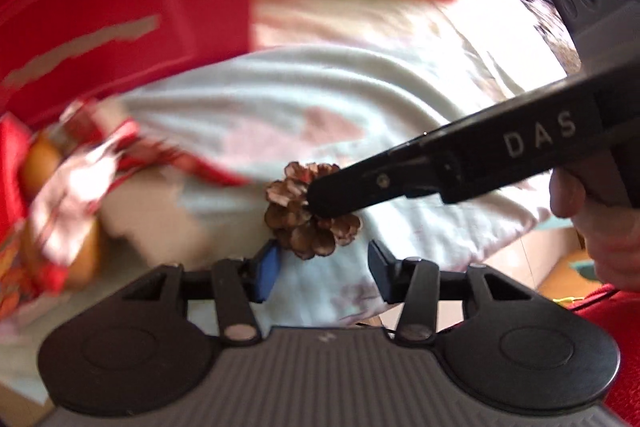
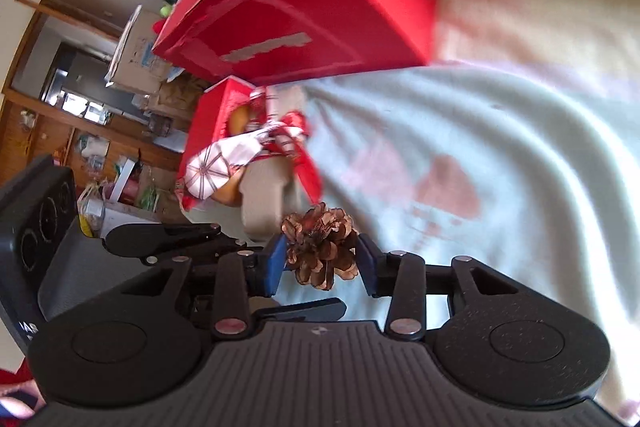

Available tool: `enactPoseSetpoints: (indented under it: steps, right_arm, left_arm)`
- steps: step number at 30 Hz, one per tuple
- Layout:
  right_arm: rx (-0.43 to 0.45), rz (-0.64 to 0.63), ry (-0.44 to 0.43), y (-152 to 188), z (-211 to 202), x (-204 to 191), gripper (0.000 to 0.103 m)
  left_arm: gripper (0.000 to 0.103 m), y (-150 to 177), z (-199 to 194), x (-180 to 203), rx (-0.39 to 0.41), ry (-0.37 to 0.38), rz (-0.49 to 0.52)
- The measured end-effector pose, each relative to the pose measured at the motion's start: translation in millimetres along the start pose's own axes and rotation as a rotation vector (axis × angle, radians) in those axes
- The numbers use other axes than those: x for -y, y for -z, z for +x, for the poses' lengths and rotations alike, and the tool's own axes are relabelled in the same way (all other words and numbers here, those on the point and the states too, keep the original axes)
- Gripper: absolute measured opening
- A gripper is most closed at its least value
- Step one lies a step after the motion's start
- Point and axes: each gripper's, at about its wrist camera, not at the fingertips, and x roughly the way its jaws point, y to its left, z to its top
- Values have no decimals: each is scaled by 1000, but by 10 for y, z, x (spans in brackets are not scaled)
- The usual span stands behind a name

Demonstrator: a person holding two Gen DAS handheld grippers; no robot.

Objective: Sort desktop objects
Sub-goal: 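Carry the pinecone with the right gripper over the red box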

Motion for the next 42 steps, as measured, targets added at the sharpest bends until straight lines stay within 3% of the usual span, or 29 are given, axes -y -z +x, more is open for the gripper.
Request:
enactPoseSetpoints:
  steps: [6,14,22,29,35,42]
  right_arm:
    - [72,82,45,142,-348,220,43]
    - [234,148,115,134,-696,197,41]
    - [410,124,103,-135,-1044,-74,41]
    - [543,24,34,-660,-1127,-610,41]
    - [504,-46,16,-1268,-648,-982,41]
    - [301,-4,-3,-1845,327,-1067,40]
  left_arm:
    - [48,-223,35,271,39,9,122]
    - [46,-698,-208,508,188,37,208]
    - [46,-1083,-784,282,350,41,209]
    - [46,-1340,-1281,-293,478,-44,182]
    - [47,-1377,-1158,-1081,410,-103,83]
    - [48,-1311,-815,-1863,263,-144,-25]
